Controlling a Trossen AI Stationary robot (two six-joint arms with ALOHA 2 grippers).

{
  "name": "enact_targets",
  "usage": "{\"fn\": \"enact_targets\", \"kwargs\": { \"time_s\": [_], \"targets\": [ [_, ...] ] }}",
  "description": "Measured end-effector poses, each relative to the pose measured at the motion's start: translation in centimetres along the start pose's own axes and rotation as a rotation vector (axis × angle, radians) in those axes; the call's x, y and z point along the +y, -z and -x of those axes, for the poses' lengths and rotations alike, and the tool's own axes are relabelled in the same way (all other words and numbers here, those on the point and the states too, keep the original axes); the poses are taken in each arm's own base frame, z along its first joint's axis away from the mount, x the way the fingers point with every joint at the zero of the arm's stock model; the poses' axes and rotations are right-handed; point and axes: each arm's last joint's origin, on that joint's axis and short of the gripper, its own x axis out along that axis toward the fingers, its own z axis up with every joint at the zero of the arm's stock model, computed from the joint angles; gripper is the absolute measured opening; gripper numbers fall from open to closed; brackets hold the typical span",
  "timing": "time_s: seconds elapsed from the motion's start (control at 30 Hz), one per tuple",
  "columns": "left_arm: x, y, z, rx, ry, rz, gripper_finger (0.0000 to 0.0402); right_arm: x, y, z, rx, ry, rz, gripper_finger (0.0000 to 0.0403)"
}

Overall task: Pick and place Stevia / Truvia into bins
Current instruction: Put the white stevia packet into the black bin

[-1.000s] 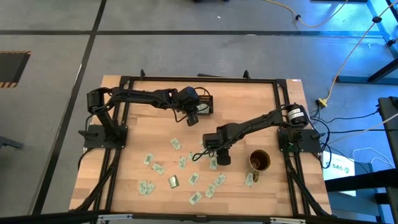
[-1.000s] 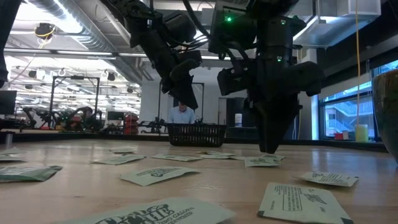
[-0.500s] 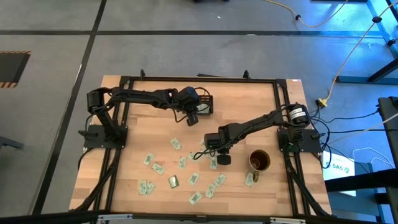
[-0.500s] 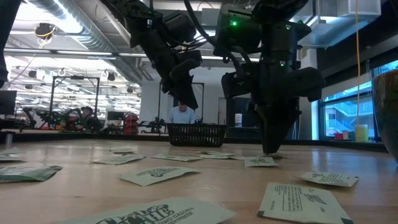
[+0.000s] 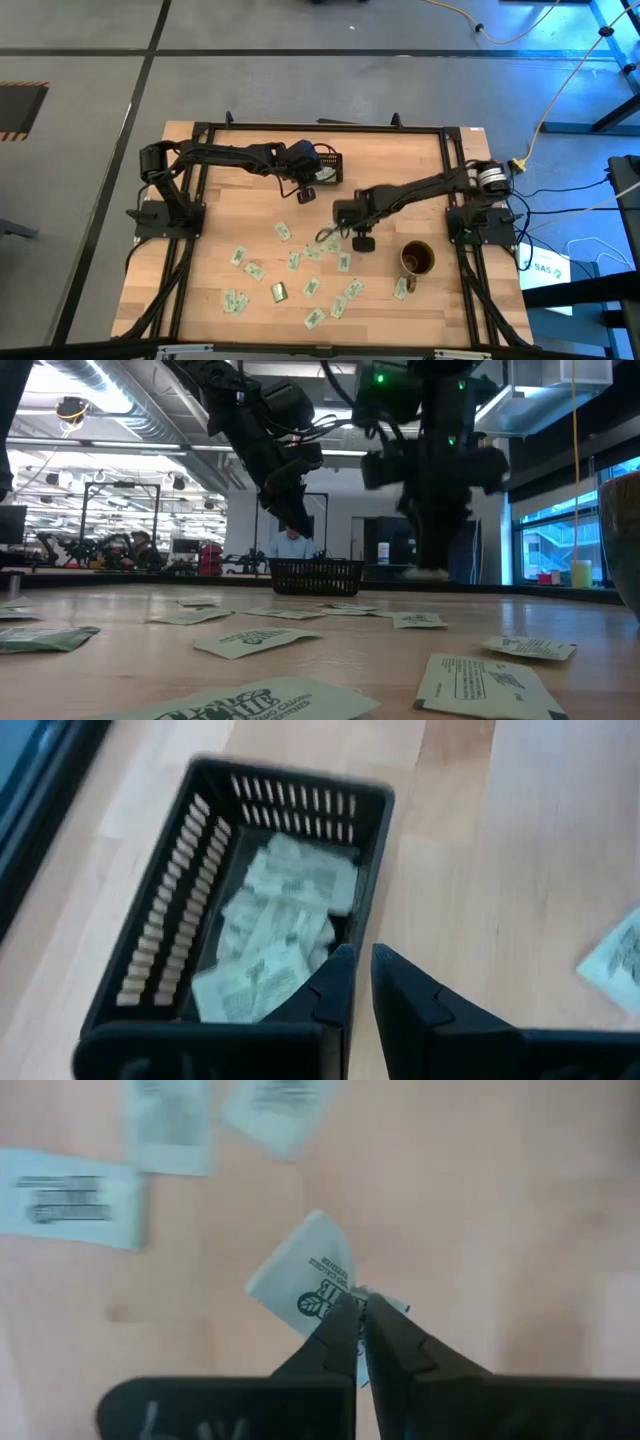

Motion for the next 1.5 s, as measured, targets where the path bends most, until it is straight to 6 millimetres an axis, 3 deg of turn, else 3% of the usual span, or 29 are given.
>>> {"fn": "enact_targets", "kwargs": {
  "time_s": [0.2,0.37,0.53,0.67,1.03,1.23,1.5],
  "targets": [
    [0.1,0.6,1.3,0.076,-0.022,-0.017,0.0031,-4.1,-0.2,3.9,-0.172,0.083,-0.125,0.0011],
    [0.1,1.0,2.0,0.112,-0.018,-0.019,0.0031,-8.3,-0.9,5.8,-0.355,0.130,-0.203,0.0011],
    [0.1,1.6,2.1,0.182,-0.016,0.004,0.0031,-11.5,-1.6,5.8,-0.434,0.146,-0.210,0.0011],
    [0.0,2.1,2.2,0.224,-0.019,0.055,0.0031,-13.4,-2.2,4.5,-0.415,0.144,-0.245,0.0010],
    [-0.1,3.9,2.8,0.422,-0.046,0.224,0.0031,-15.4,-4.4,0.9,-0.390,0.101,-0.270,0.0010],
    [-0.4,4.0,2.9,0.442,-0.047,0.231,0.0031,-15.5,-4.6,0.6,-0.400,0.108,-0.246,0.0020],
    [-0.8,4.0,2.9,0.441,-0.035,0.195,0.0031,-15.8,-4.6,0.6,-0.413,0.114,-0.255,0.0069]
  ]
}}
